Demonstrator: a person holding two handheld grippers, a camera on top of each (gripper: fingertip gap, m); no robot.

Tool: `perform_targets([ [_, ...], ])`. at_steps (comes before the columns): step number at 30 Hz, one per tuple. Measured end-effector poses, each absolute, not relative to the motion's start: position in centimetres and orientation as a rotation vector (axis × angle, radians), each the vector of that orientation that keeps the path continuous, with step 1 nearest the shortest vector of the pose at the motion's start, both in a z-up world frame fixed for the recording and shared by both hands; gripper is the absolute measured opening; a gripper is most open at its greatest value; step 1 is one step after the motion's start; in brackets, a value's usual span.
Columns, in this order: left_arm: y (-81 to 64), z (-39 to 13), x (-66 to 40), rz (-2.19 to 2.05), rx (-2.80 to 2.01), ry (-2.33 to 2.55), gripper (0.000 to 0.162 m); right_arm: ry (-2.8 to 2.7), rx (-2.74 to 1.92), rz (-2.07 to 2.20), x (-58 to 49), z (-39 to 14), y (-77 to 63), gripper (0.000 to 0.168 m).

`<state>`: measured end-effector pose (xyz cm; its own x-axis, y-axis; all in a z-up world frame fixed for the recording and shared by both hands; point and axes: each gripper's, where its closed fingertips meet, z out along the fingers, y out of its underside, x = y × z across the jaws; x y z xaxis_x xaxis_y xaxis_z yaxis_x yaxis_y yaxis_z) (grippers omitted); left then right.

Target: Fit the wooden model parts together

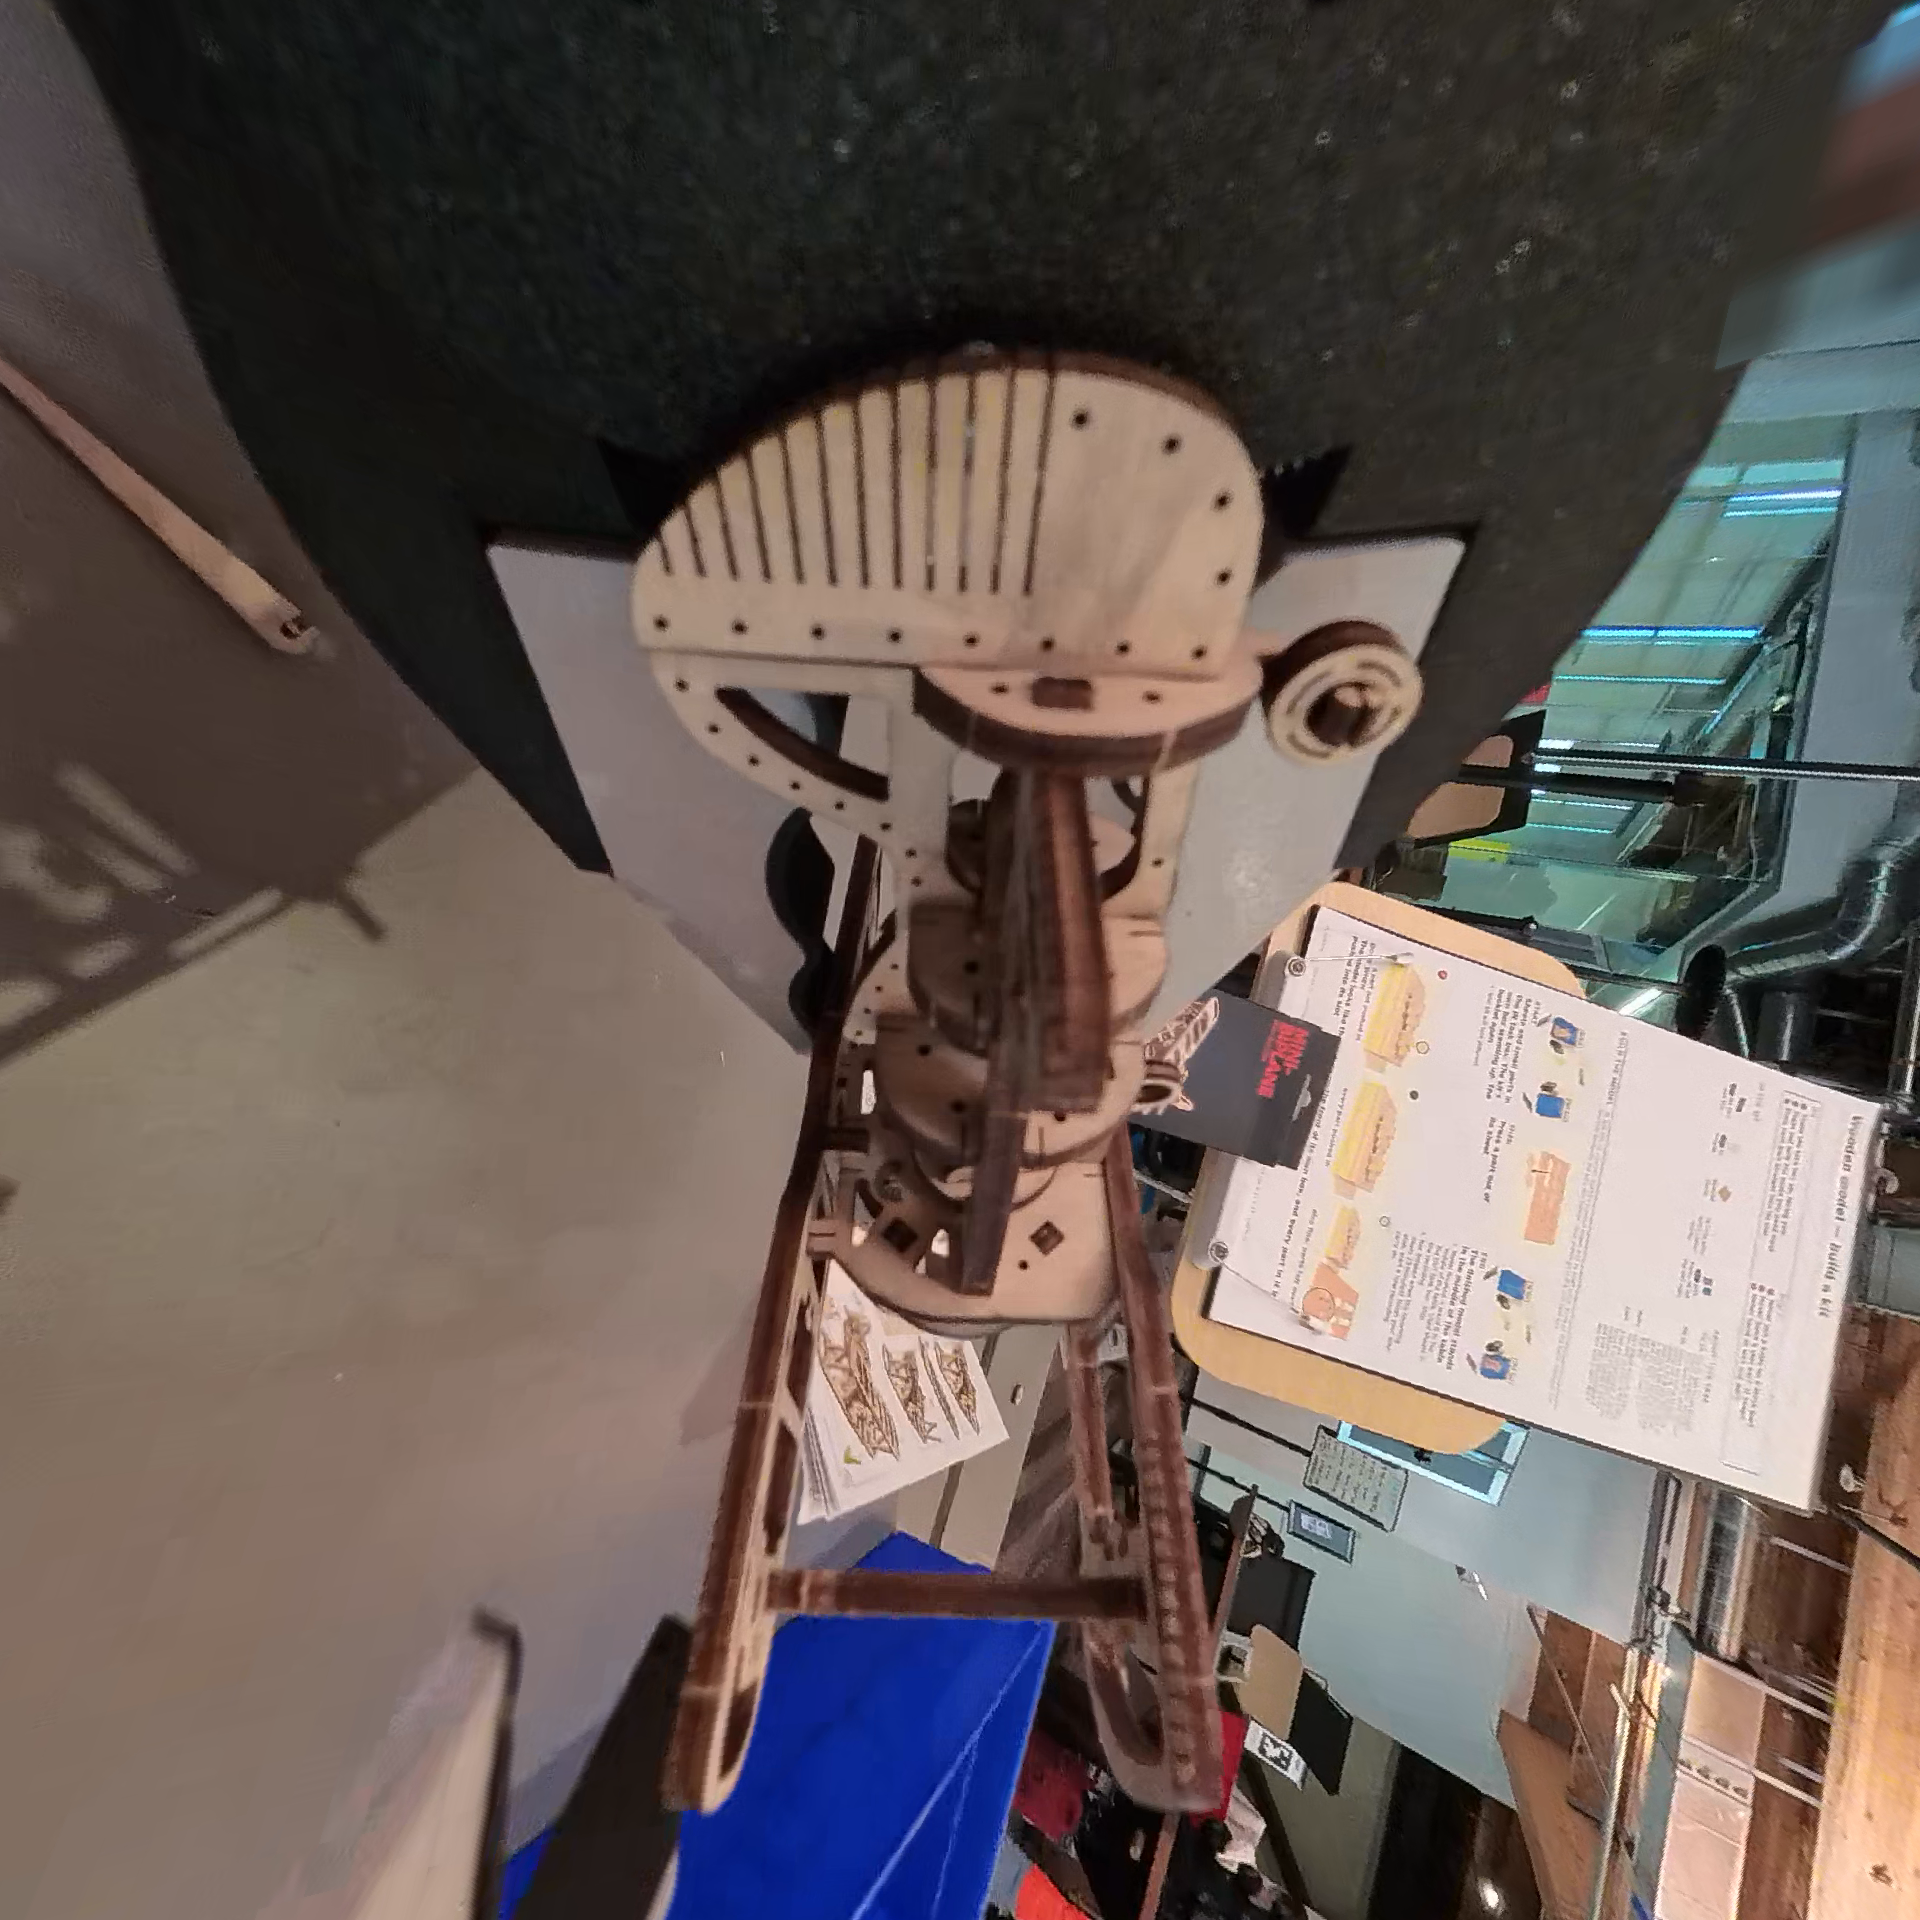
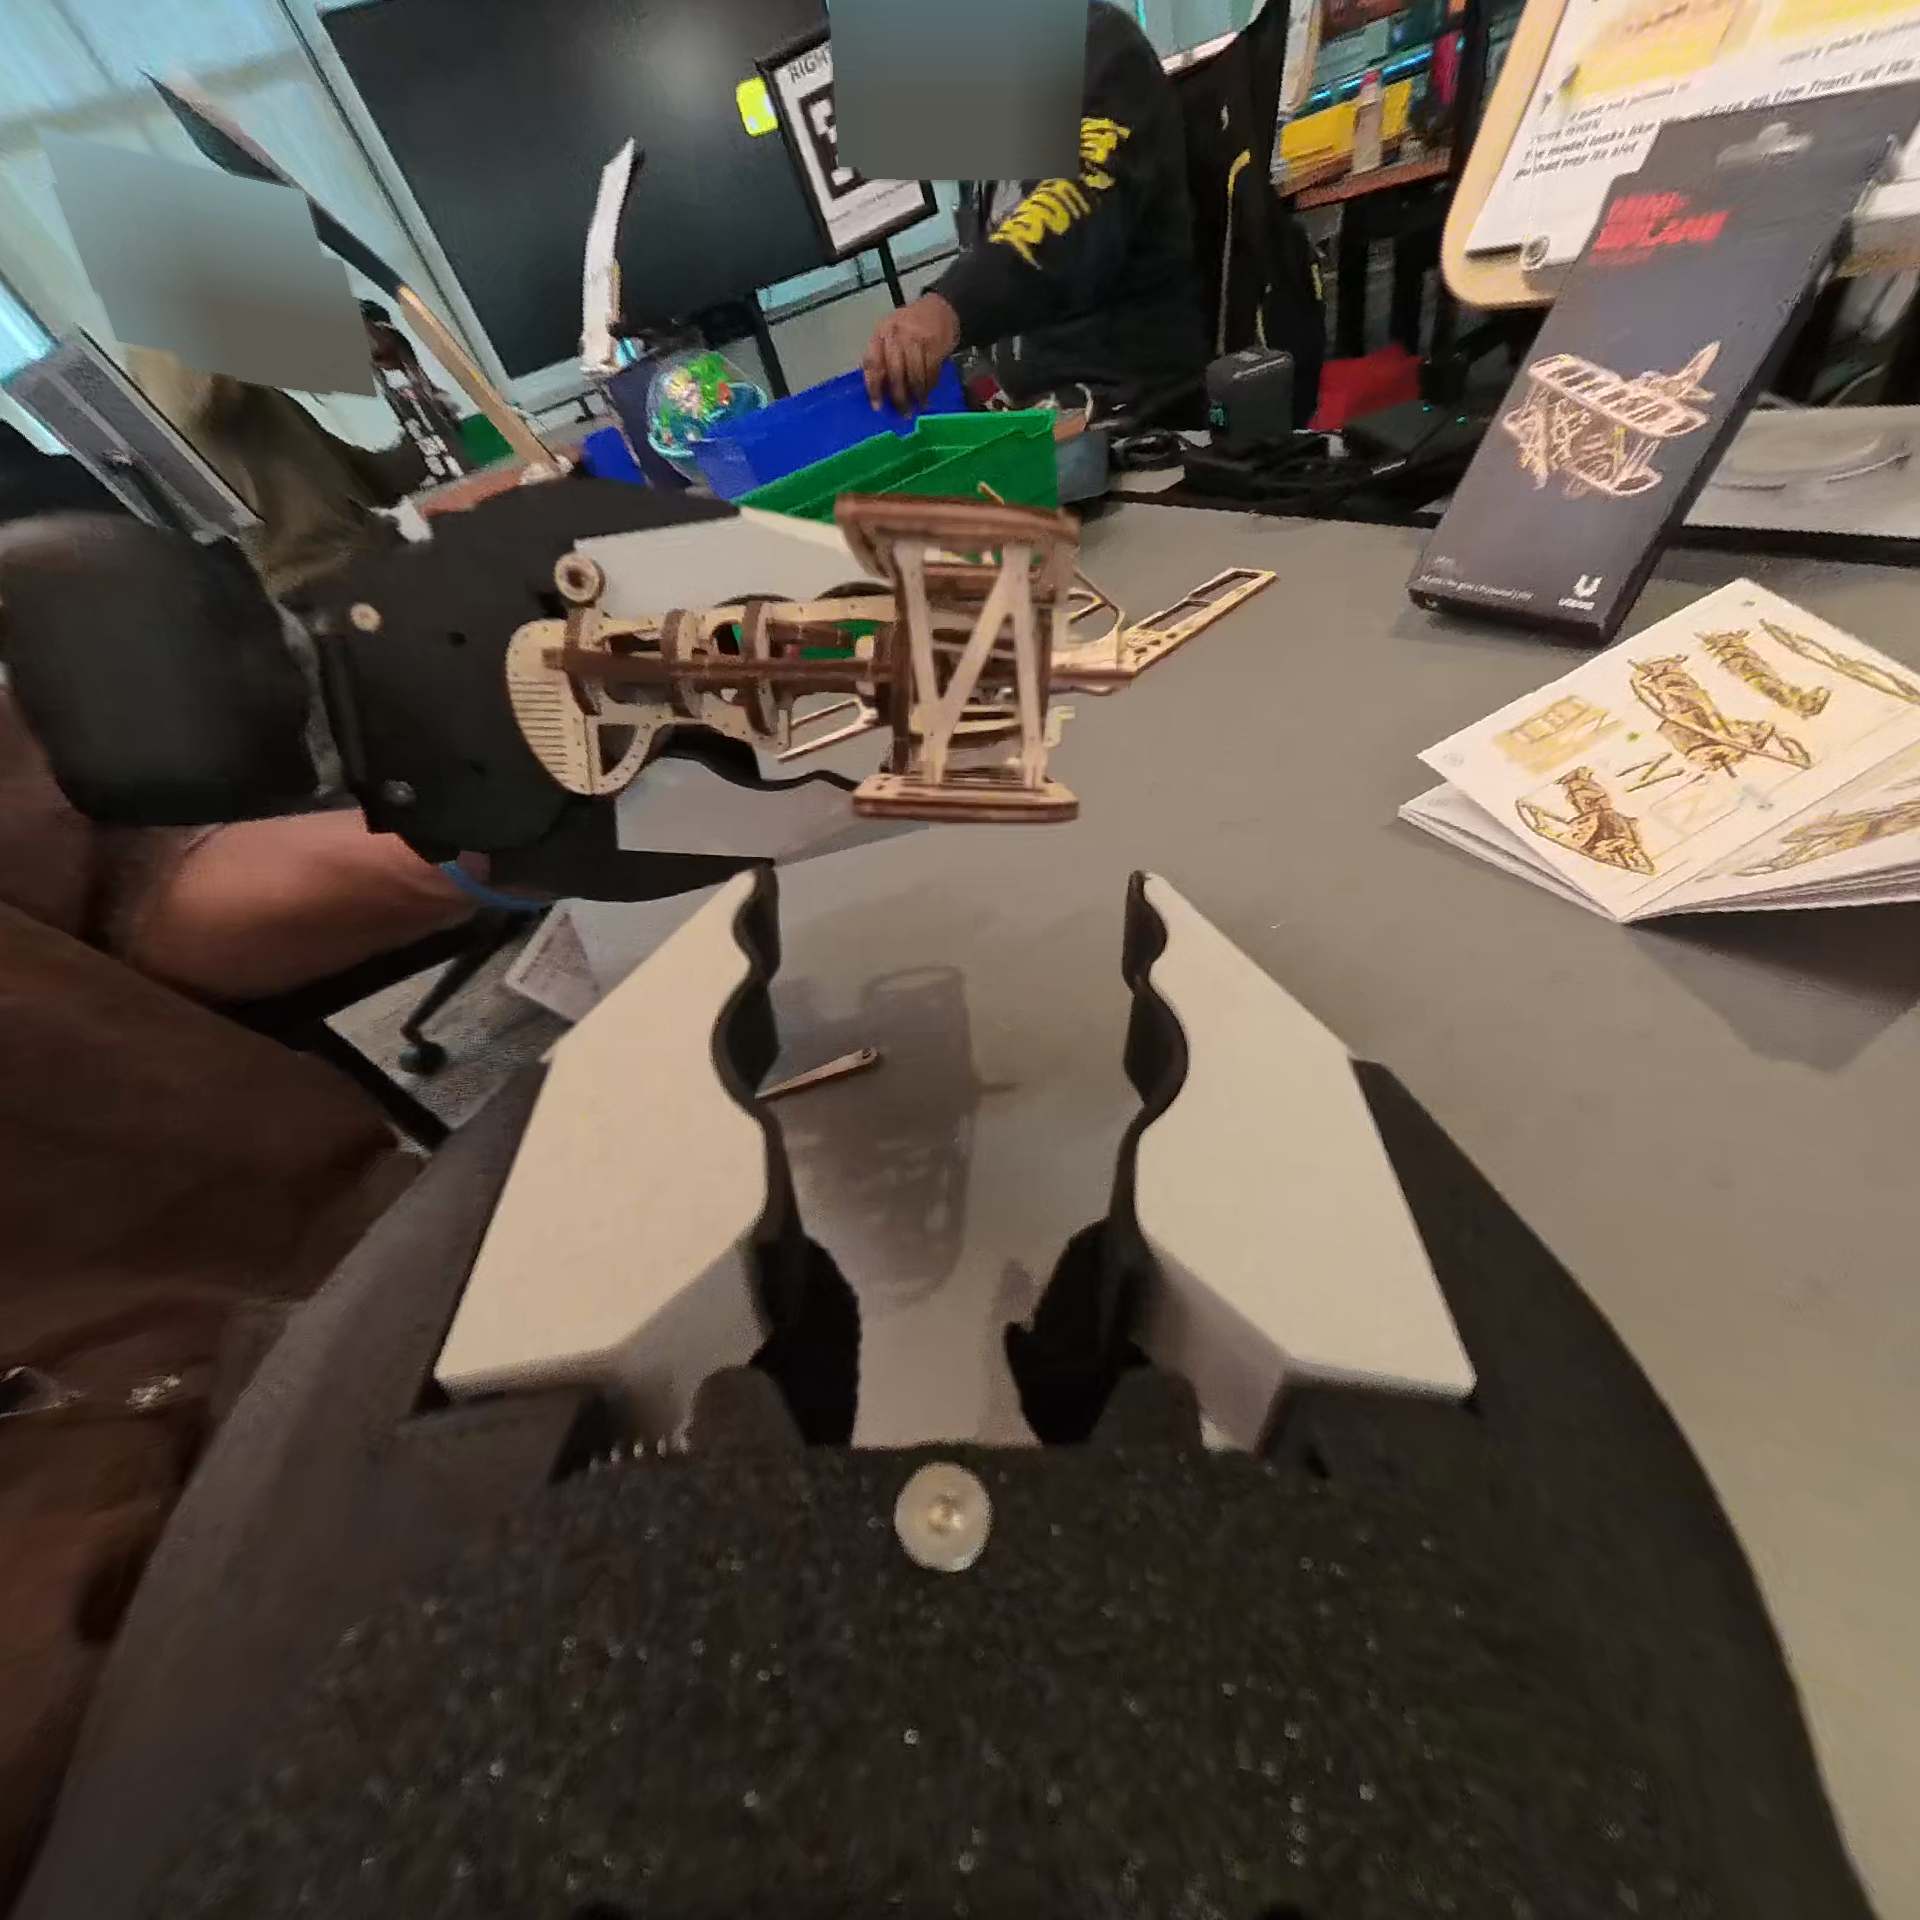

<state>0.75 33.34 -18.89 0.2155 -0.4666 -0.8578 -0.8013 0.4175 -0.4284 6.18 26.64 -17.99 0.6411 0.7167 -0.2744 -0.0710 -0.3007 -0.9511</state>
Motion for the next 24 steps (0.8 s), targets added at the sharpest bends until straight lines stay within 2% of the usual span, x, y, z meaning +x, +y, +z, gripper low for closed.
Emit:
perform_targets([
  [1,33.3,-18.7,0.8,0.323,-1.217,1.414,0.049,-0.526,-1.705,0.834,5.8,-18.0,26.7,0.065],
  [6,32.8,-18.1,1.2,0.297,-1.199,1.387,0.049,-0.458,-1.624,0.823,6.1,-16.2,26.9,0.053],
  [12,32.3,-18.2,1.7,0.292,-1.200,1.385,0.049,-0.430,-1.608,0.865,5.9,-16.0,26.8,0.051],
  [14,31.9,-18.4,2.2,0.281,-1.196,1.389,0.049,-0.419,-1.603,0.857,5.9,-15.9,26.9,0.045],
  [24,30.9,-20.4,4.0,0.250,-1.215,1.401,0.054,-0.471,-1.655,0.749,7.9,-15.7,26.9,0.044],
])
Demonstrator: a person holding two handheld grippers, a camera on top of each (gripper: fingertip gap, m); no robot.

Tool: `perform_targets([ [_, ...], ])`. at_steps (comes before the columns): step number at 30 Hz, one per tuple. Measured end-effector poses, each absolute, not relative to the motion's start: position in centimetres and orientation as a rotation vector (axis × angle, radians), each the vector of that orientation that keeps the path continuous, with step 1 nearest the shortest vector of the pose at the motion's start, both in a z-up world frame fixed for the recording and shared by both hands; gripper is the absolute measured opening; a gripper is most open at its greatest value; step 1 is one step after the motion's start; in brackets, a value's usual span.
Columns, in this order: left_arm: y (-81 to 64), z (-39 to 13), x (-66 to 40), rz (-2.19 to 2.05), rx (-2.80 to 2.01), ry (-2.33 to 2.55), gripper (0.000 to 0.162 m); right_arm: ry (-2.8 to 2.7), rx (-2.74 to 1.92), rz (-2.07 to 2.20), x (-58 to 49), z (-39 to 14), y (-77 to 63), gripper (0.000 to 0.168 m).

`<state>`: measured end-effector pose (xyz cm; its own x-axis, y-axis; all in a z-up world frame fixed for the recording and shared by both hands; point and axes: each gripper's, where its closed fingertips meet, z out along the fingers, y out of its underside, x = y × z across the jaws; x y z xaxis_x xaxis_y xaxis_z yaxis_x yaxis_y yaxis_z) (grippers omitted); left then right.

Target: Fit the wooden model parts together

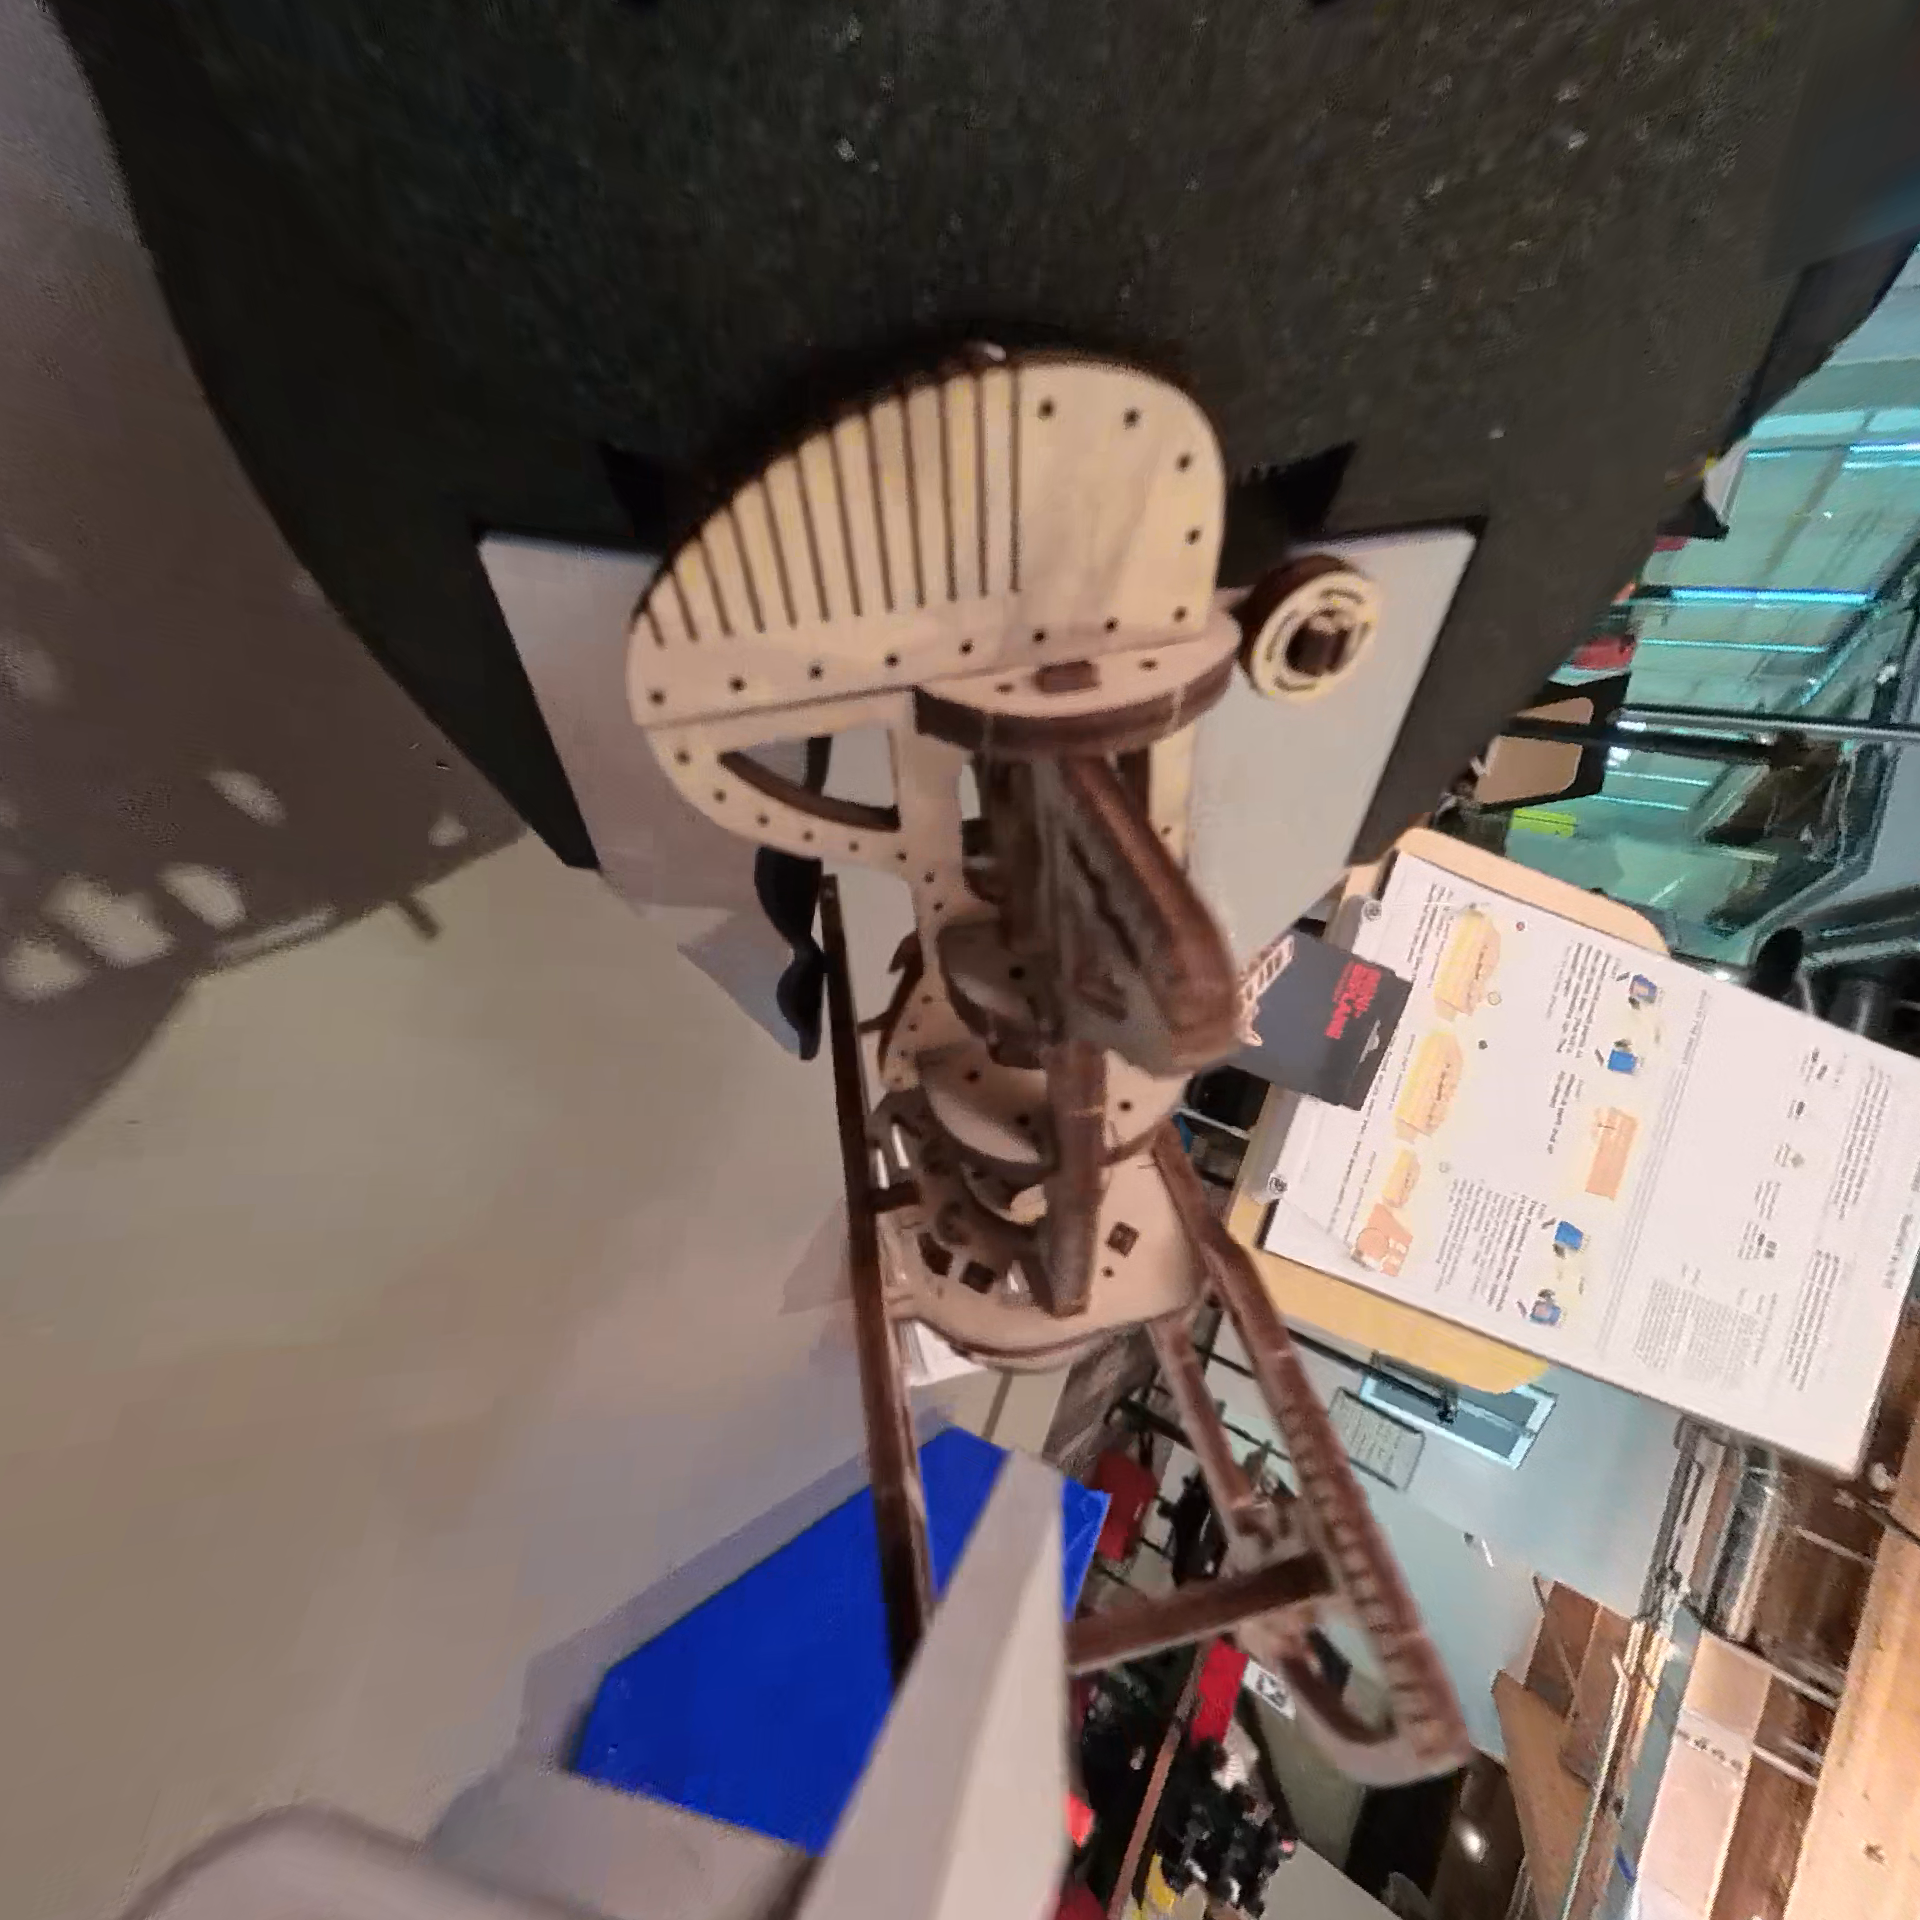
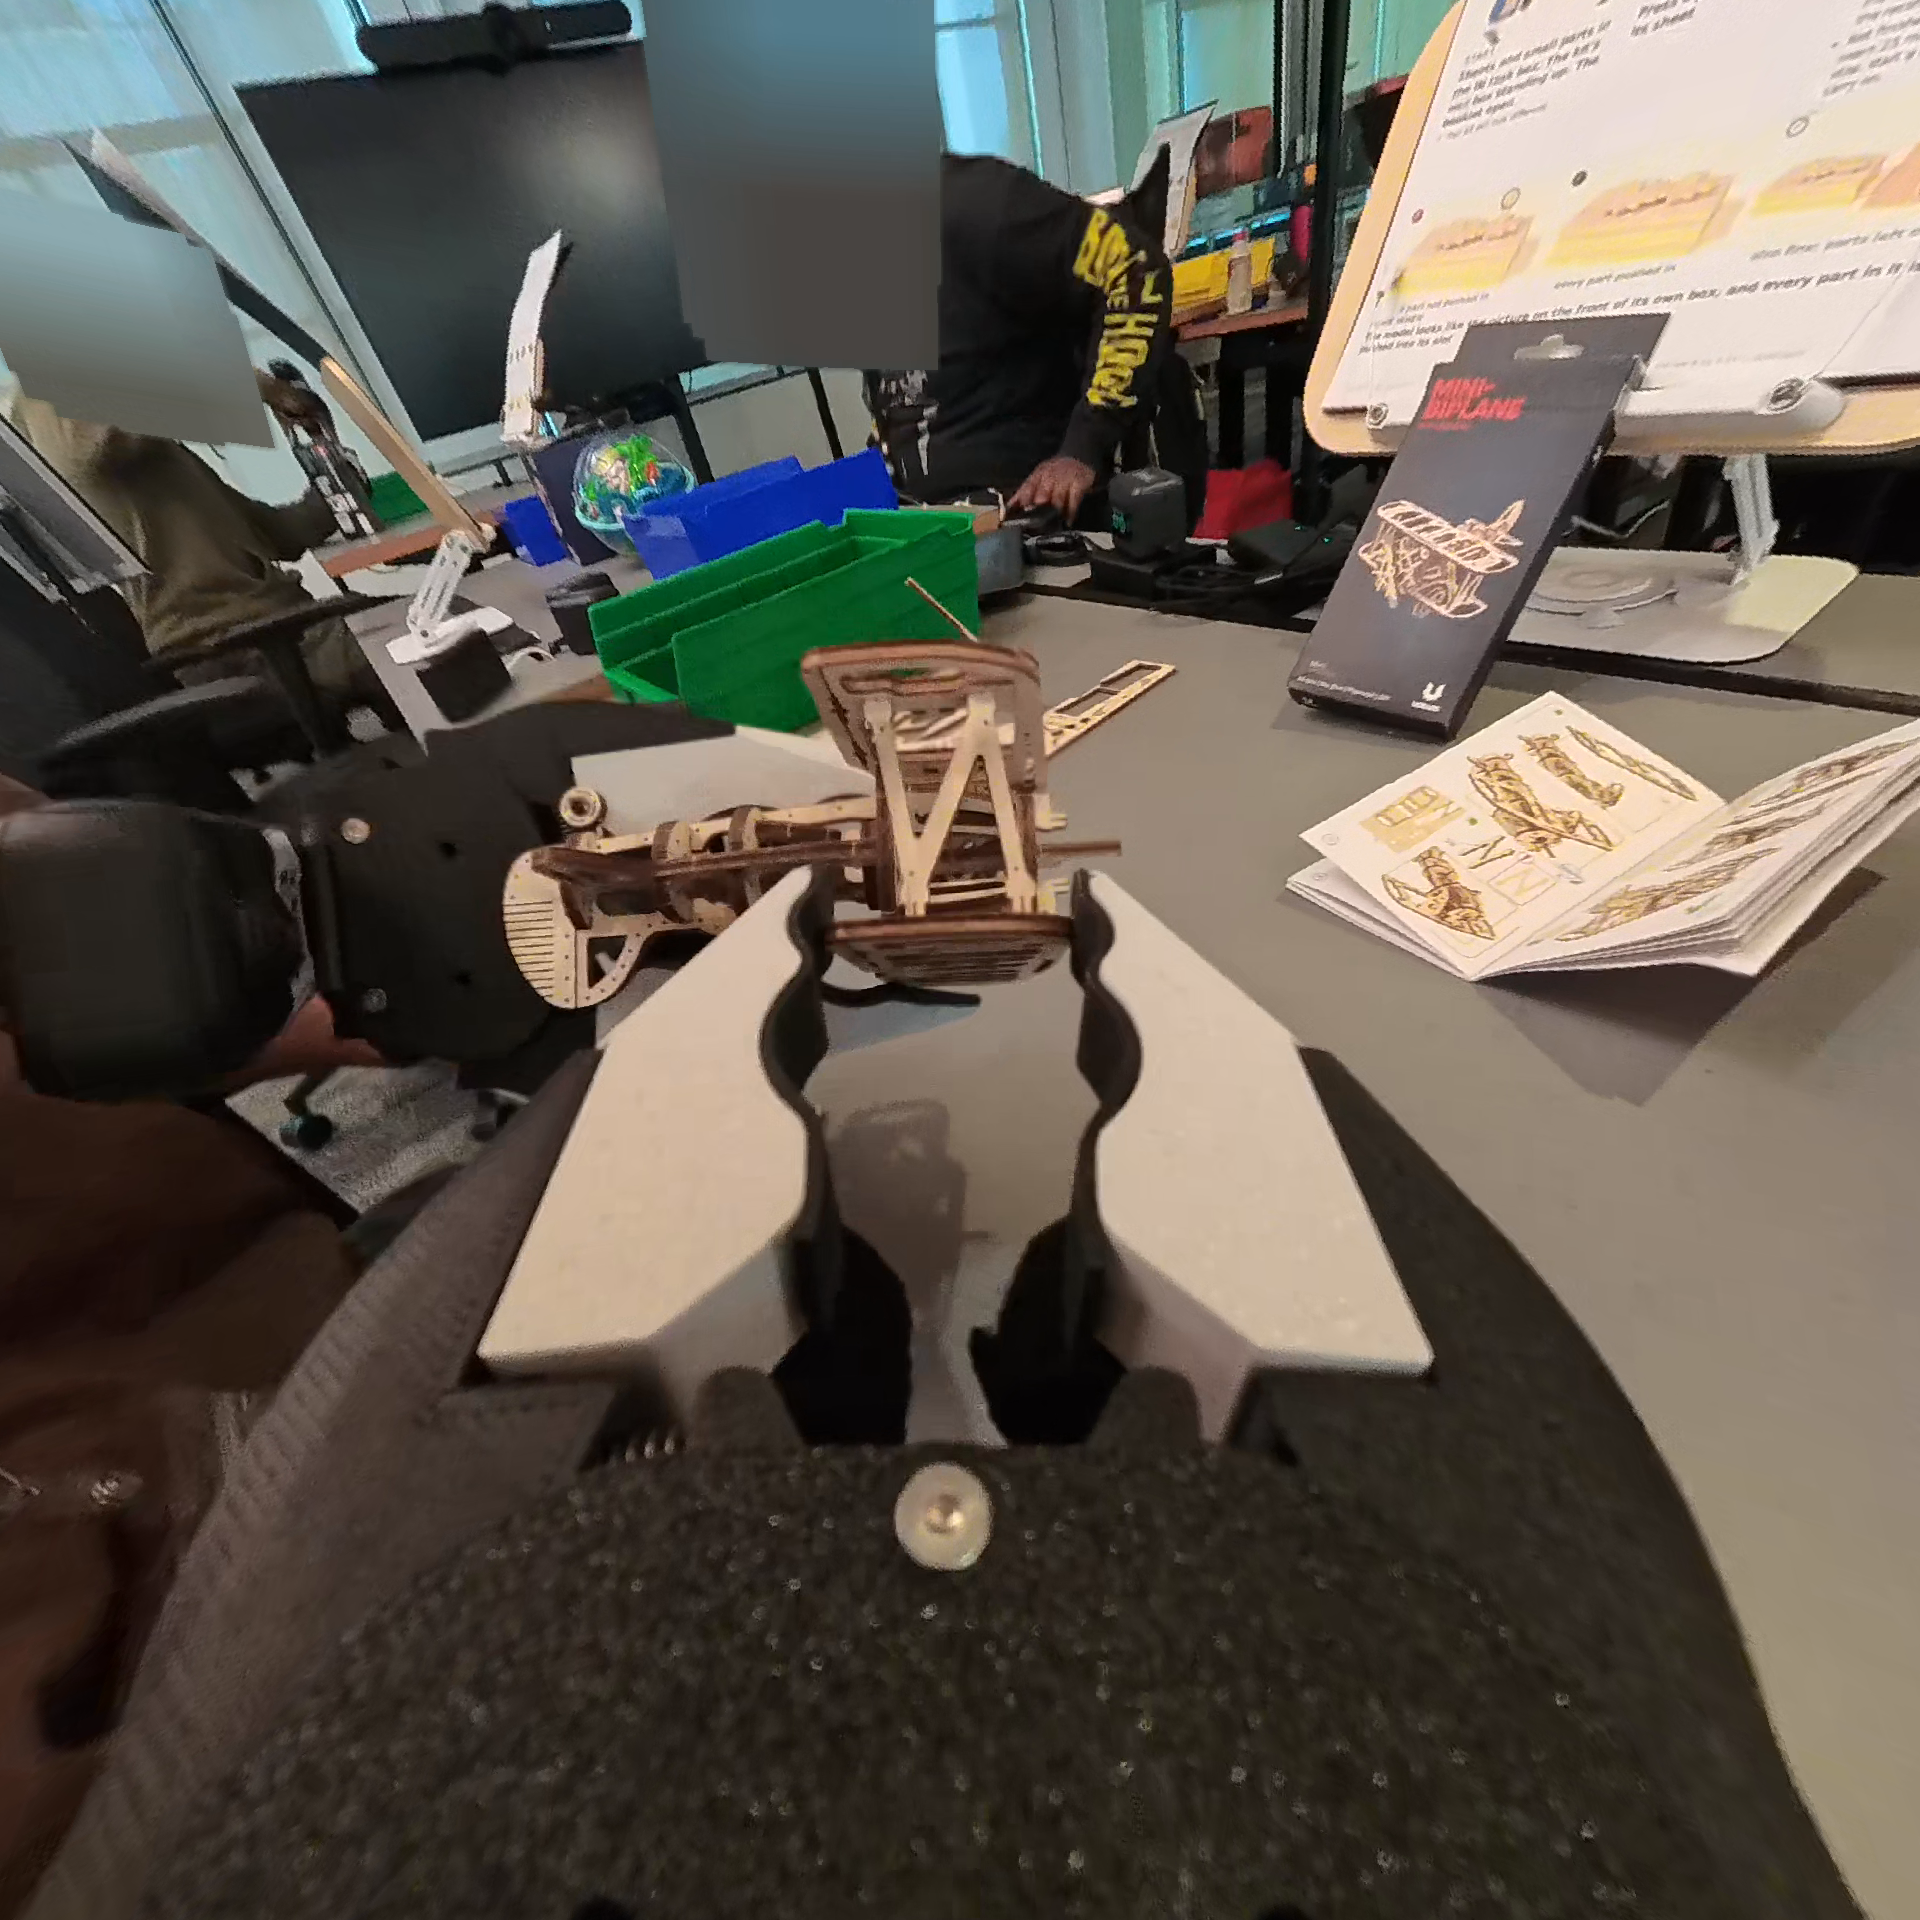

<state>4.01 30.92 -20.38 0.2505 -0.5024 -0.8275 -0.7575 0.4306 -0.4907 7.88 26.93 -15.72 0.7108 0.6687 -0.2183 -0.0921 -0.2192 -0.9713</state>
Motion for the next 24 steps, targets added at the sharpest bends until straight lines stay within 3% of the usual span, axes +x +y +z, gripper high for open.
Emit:
perform_targets([
  [4,30.3,-21.2,4.8,0.233,-1.213,1.461,0.057,-0.523,-1.700,0.677,9.4,-16.3,27.1,0.044],
  [8,30.4,-24.0,4.0,0.271,-1.273,1.585,0.073,-0.680,-1.780,0.557,10.4,-18.2,27.2,0.044],
  [13,30.4,-27.0,-1.5,0.247,-1.379,1.773,0.068,-0.848,-1.803,0.486,9.7,-19.6,27.0,0.043],
  [16,29.1,-26.1,-2.8,-0.133,-1.529,1.790,0.063,-0.958,-1.765,0.474,8.7,-19.6,26.6,0.044],
  [20,26.3,-22.3,2.3,-0.856,-1.571,1.749,0.086,-1.033,-1.732,0.527,7.6,-19.7,26.5,0.043],
  [24,26.1,-22.6,6.0,-0.977,-1.421,1.828,0.076,-1.054,-1.678,0.620,6.9,-19.6,26.3,0.043],
])
